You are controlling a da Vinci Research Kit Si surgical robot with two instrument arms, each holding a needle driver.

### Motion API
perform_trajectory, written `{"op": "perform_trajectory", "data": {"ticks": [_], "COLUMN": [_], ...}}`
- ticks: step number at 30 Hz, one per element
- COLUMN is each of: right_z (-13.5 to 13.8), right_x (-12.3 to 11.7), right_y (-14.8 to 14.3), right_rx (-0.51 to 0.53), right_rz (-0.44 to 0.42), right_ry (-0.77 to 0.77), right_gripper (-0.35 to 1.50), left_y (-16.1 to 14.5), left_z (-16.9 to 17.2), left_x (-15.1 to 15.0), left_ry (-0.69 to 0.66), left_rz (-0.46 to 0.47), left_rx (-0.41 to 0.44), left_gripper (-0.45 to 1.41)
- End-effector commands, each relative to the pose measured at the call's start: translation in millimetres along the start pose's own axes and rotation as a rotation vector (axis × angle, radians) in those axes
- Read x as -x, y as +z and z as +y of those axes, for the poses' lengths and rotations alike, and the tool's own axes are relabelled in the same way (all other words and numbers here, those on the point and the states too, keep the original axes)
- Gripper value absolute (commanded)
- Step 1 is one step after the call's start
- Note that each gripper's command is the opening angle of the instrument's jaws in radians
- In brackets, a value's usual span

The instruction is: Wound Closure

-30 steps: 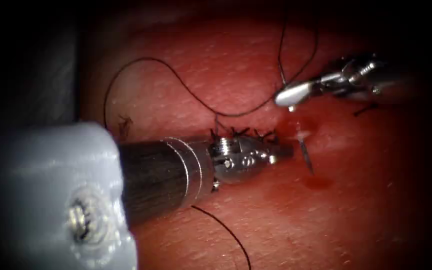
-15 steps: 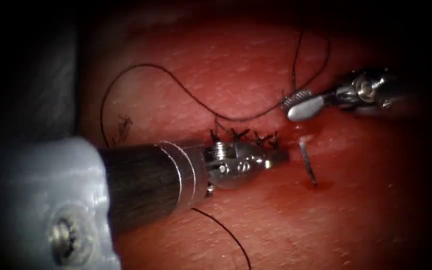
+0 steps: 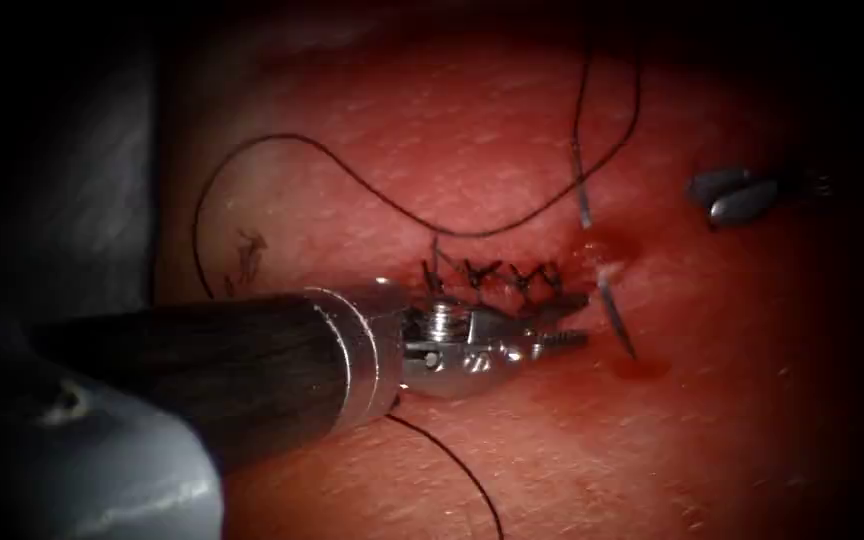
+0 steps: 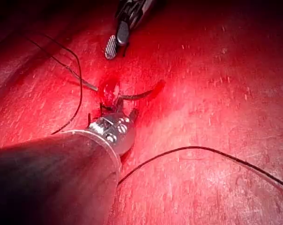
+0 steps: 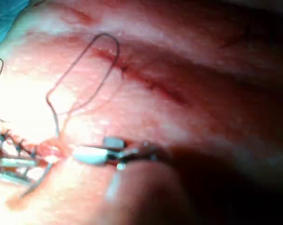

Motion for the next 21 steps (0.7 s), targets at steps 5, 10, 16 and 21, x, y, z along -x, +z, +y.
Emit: {"op": "perform_trajectory", "data": {"ticks": [5, 10, 16, 21], "right_z": [1.1, 1.0, 0.9, 0.8], "right_x": [1.3, 1.2, 1.2, 1.2], "right_y": [1.6, 2.1, 2.5, 2.9], "right_rx": [0.000, 0.001, -0.001, 0.002], "right_rz": [0.017, 0.023, 0.033, 0.036], "right_ry": [-0.007, -0.018, -0.023, -0.028], "right_gripper": [1.08, 1.03, 0.96, 0.95], "left_y": [2.0, 2.3, 3.6, 4.0], "left_z": [1.1, 1.5, 1.3, 0.9], "left_x": [-2.2, -2.2, -1.2, -0.3], "left_ry": [0.085, 0.124, 0.142, 0.155], "left_rz": [0.054, 0.068, 0.071, 0.057], "left_rx": [-0.016, -0.011, -0.013, -0.041], "left_gripper": [0.53, 0.54, 0.47, 0.21]}}
